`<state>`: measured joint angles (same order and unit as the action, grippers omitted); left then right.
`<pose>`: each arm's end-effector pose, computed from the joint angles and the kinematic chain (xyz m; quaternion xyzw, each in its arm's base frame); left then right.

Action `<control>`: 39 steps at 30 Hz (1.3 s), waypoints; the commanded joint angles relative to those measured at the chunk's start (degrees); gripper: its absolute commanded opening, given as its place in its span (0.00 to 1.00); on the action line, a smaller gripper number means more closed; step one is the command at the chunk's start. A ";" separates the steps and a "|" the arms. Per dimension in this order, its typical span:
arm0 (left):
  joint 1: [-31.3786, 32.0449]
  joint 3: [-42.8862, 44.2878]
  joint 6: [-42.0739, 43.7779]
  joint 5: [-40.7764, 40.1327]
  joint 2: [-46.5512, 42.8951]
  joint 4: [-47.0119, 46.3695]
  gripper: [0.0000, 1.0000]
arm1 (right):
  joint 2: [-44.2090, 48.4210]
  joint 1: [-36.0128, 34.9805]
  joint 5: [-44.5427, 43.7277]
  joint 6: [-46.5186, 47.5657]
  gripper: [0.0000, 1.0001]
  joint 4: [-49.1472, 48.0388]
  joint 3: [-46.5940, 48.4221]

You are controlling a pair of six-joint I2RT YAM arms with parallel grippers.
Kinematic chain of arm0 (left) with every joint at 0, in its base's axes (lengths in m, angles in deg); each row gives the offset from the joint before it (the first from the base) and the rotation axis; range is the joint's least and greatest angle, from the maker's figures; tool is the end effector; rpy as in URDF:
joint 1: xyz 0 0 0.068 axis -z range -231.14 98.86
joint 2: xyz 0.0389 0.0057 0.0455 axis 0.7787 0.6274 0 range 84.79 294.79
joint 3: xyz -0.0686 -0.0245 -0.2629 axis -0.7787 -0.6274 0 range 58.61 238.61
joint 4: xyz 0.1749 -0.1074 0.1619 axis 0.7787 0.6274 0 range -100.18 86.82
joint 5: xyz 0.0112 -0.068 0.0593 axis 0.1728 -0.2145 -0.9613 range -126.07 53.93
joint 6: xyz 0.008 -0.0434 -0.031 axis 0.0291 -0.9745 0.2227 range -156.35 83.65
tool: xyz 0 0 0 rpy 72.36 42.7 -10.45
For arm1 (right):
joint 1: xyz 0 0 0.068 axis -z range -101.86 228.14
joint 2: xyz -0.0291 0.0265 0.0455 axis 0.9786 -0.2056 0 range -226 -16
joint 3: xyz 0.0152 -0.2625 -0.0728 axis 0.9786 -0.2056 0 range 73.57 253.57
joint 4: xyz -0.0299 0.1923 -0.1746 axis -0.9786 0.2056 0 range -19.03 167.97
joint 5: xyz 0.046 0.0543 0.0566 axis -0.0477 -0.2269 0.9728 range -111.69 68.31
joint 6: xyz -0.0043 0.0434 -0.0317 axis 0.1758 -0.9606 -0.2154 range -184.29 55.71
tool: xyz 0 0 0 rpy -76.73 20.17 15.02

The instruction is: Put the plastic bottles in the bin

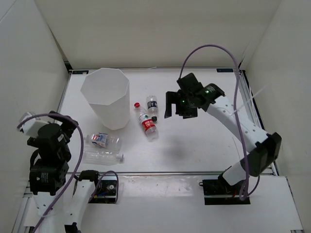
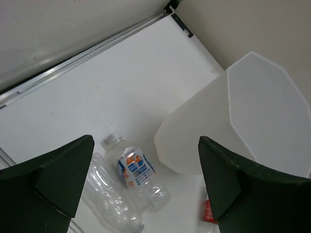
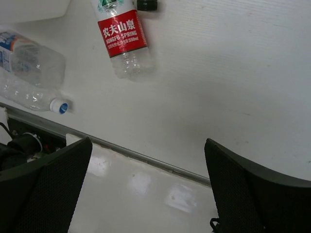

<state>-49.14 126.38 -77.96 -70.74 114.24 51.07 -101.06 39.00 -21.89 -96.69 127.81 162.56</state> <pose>0.0409 0.0188 0.4020 -0.4245 0.6929 0.0348 0.5818 0.2356 0.1916 0.3658 -0.0551 0.9465 0.1845 0.2591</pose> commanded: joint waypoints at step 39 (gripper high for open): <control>1.78 -2.82 15.85 14.37 12.56 -2.89 0.99 | -57.06 5.30 13.65 2.88 1.00 -13.51 42.23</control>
<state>-47.57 120.89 -63.11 -57.59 126.74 48.93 -157.40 44.62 -11.90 -91.73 115.55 204.04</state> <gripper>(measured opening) 0.993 0.998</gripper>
